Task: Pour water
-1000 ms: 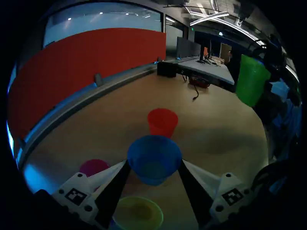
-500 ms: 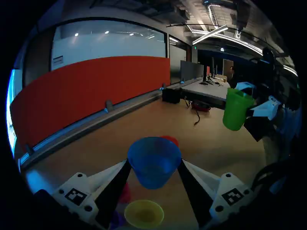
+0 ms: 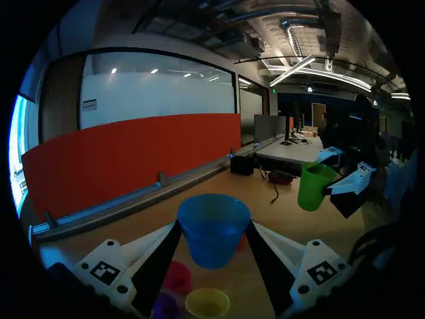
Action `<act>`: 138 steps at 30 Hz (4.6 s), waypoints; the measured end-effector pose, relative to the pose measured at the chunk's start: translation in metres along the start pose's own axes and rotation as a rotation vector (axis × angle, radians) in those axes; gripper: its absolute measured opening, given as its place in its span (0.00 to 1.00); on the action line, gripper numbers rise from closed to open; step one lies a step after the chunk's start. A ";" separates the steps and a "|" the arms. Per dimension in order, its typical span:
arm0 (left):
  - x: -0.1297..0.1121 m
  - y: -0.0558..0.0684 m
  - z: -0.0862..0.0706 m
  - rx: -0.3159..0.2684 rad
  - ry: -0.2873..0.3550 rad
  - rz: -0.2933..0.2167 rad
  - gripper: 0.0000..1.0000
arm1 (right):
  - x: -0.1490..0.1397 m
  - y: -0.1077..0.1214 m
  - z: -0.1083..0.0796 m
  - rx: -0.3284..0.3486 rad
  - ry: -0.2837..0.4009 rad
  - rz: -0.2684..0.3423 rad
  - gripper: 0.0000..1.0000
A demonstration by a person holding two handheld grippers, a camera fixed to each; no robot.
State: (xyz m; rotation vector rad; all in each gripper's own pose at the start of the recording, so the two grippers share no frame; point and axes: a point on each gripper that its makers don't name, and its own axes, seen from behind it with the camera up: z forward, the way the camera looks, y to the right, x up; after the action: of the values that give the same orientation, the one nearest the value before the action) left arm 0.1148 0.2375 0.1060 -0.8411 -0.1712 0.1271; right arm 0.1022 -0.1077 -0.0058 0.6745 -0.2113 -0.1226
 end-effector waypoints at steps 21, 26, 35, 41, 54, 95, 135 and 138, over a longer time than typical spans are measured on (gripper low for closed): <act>0.020 -0.007 -0.022 0.019 0.078 -0.009 0.86 | 0.007 -0.004 0.004 0.018 0.007 -0.021 0.91; 0.022 -0.008 -0.033 0.033 0.086 0.003 0.86 | 0.009 -0.010 0.010 0.039 0.013 -0.024 0.91; 0.031 -0.012 -0.056 0.066 0.106 0.025 0.86 | 0.013 -0.023 0.025 0.083 0.027 -0.030 0.91; 0.037 -0.014 -0.072 0.087 0.124 0.034 0.86 | 0.017 -0.036 0.040 0.124 0.041 -0.028 0.91; 0.062 -0.022 -0.107 0.150 0.172 0.126 0.86 | 0.021 -0.062 0.067 0.208 0.055 -0.045 0.91; 0.124 -0.016 -0.137 0.281 0.230 0.566 0.86 | 0.019 -0.144 0.121 0.414 0.086 -0.076 0.90; 0.138 -0.009 -0.134 0.350 0.164 0.924 0.86 | 0.019 -0.175 0.144 0.475 0.100 -0.062 0.90; 0.139 -0.008 -0.134 0.351 0.161 0.942 0.86 | 0.019 -0.174 0.145 0.472 0.101 -0.059 0.90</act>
State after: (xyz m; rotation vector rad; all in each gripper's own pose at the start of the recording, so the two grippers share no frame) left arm 0.2775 0.1600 0.0383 -0.5191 0.4049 0.9419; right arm 0.0793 -0.3342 -0.0023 1.1548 -0.1228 -0.0957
